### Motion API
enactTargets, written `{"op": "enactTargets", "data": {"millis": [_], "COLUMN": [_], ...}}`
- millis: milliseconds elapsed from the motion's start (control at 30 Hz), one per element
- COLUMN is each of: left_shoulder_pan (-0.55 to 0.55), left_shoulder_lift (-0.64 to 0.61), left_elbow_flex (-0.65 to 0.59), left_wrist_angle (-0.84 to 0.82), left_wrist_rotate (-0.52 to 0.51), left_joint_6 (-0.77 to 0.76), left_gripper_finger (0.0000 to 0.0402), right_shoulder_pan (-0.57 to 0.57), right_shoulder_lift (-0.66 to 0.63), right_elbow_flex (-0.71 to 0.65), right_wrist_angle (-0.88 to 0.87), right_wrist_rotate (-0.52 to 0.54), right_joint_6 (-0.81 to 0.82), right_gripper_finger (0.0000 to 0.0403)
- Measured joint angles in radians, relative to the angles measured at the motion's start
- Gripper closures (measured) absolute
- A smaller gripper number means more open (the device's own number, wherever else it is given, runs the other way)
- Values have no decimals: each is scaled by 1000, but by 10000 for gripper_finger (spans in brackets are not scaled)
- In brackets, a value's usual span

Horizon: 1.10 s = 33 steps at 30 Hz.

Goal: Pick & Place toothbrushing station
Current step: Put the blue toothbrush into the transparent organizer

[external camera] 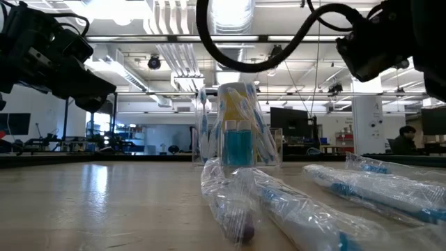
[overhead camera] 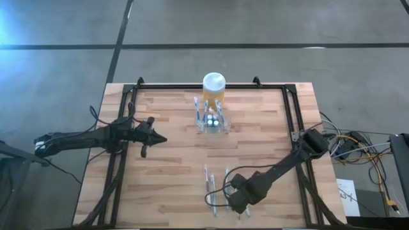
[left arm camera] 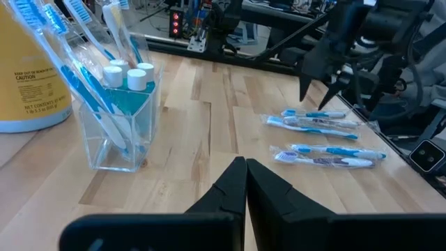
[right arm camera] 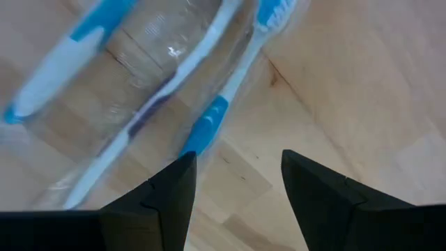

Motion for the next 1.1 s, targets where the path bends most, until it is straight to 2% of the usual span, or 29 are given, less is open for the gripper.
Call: {"op": "enactTargets", "data": {"millis": [267, 533, 967, 1100], "left_shoulder_pan": [0, 0, 0, 0], "left_shoulder_lift": [0, 1, 1, 1], "left_elbow_flex": [0, 0, 0, 0], "left_wrist_angle": [-1, -1, -3, -2], "left_wrist_rotate": [0, 0, 0, 0], "left_joint_6": [0, 0, -2, -2], "left_gripper_finger": [390, 390, 390, 390], "right_shoulder_pan": [0, 9, 24, 28], "right_shoulder_lift": [-1, -60, 29, 31], "right_elbow_flex": [-6, -6, -18, -28], "right_wrist_angle": [3, 35, 49, 50], "right_wrist_rotate": [12, 98, 85, 72], "right_joint_6": [-13, 1, 20, 3], "right_gripper_finger": [197, 197, 198, 210]}}
